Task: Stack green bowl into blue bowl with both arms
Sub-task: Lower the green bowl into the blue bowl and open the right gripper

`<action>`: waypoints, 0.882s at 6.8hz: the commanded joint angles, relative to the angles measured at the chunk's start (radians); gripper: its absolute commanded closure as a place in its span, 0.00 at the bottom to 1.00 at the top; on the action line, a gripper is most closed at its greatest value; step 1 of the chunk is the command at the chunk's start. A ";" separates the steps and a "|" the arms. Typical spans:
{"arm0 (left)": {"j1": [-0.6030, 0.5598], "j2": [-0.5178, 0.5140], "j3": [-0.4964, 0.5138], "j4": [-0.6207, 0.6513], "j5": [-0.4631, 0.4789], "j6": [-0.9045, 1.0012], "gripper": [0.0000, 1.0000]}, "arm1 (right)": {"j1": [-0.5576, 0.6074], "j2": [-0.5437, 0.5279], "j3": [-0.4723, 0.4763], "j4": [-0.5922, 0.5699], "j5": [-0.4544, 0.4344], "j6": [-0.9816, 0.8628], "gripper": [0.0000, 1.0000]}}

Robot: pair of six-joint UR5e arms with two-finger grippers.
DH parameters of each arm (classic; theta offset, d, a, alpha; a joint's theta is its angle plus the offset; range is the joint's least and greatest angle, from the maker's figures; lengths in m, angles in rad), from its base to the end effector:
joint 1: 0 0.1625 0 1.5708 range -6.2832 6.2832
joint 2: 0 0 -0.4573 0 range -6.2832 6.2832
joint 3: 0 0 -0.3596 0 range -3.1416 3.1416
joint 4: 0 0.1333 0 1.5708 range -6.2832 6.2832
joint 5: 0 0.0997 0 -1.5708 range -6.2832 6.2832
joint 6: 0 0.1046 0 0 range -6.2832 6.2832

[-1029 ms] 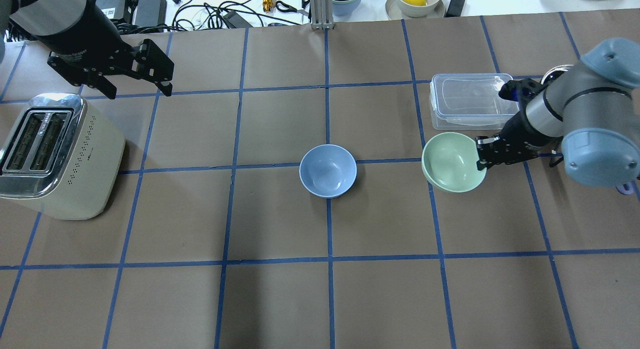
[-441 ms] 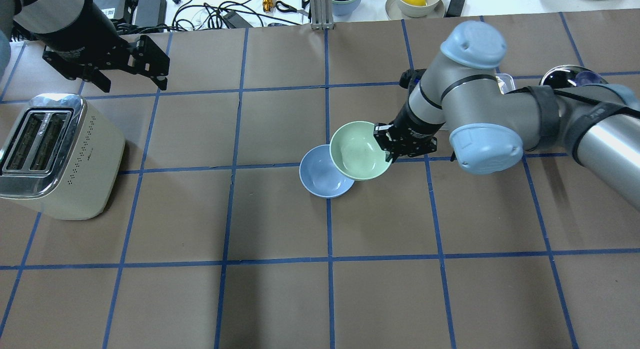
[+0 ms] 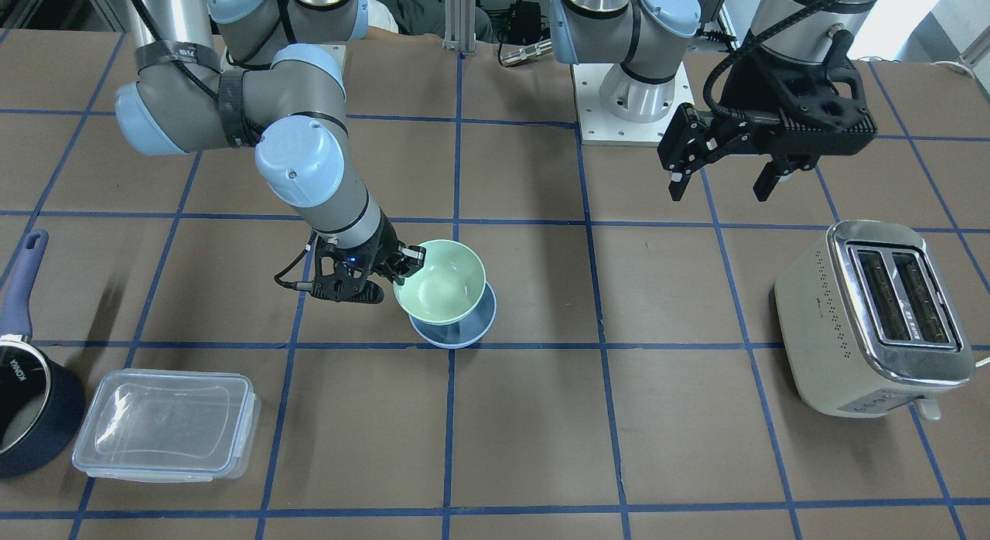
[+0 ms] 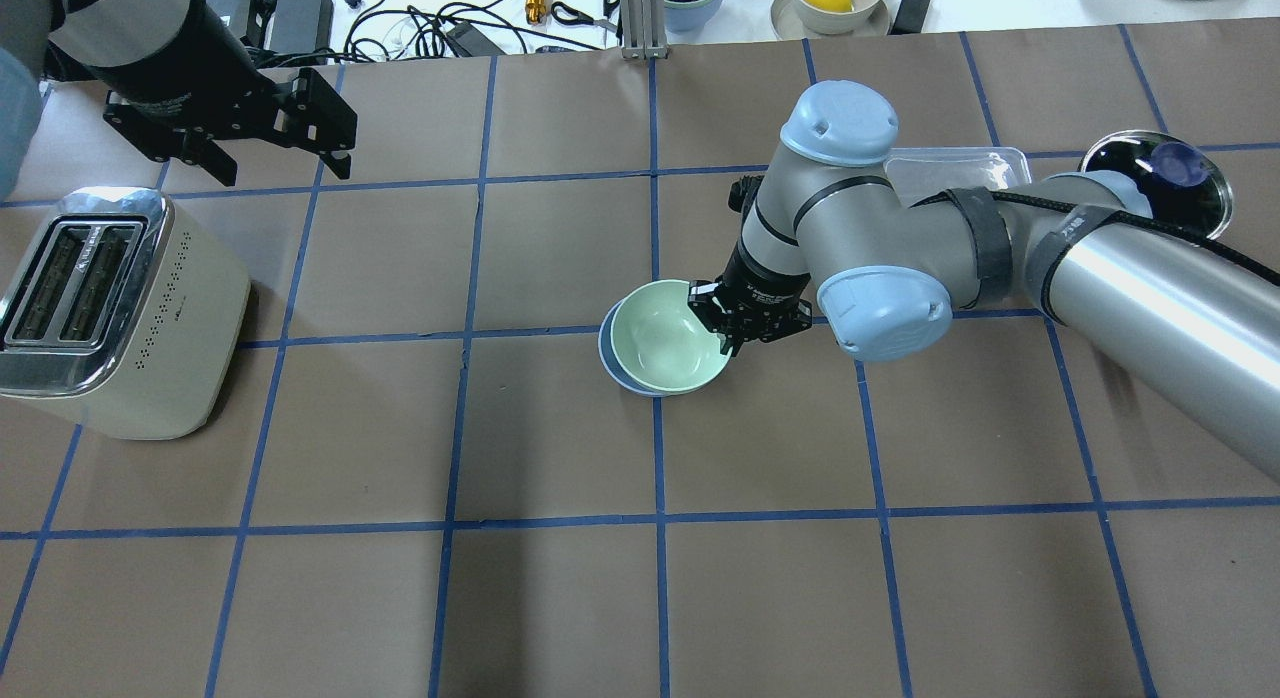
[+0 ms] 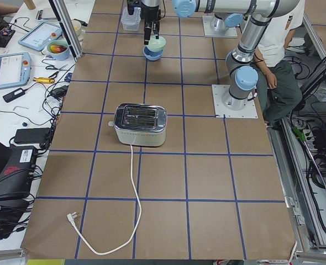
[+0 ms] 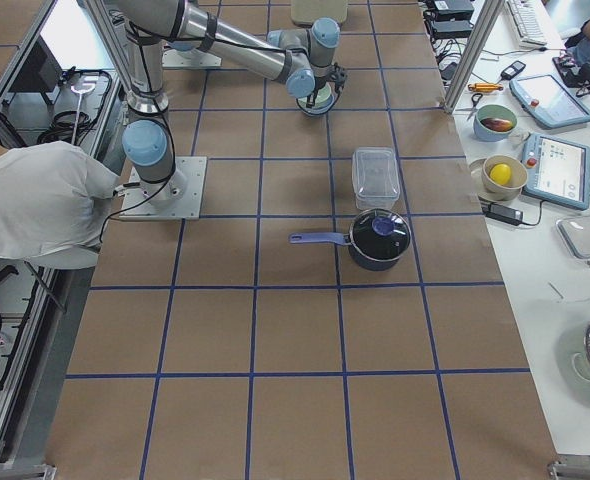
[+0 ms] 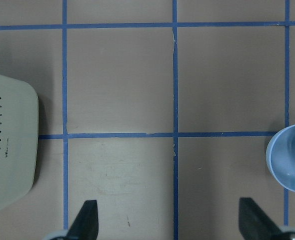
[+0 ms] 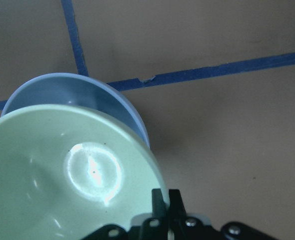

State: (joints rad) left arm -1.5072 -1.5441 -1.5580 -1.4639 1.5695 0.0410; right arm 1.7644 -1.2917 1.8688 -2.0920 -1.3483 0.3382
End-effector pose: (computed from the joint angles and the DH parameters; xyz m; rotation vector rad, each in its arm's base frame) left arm -0.1039 -0.4686 0.5449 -0.0352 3.1267 -0.2291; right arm 0.2537 -0.4814 0.2985 0.2213 2.9287 0.1654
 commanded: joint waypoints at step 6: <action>-0.004 0.005 -0.010 -0.001 0.000 -0.015 0.00 | 0.010 0.026 -0.077 -0.013 -0.023 0.004 0.00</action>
State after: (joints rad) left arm -1.5109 -1.5391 -1.5672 -1.4638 1.5704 0.0261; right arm 1.7746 -1.2568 1.8392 -2.1204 -1.3597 0.3431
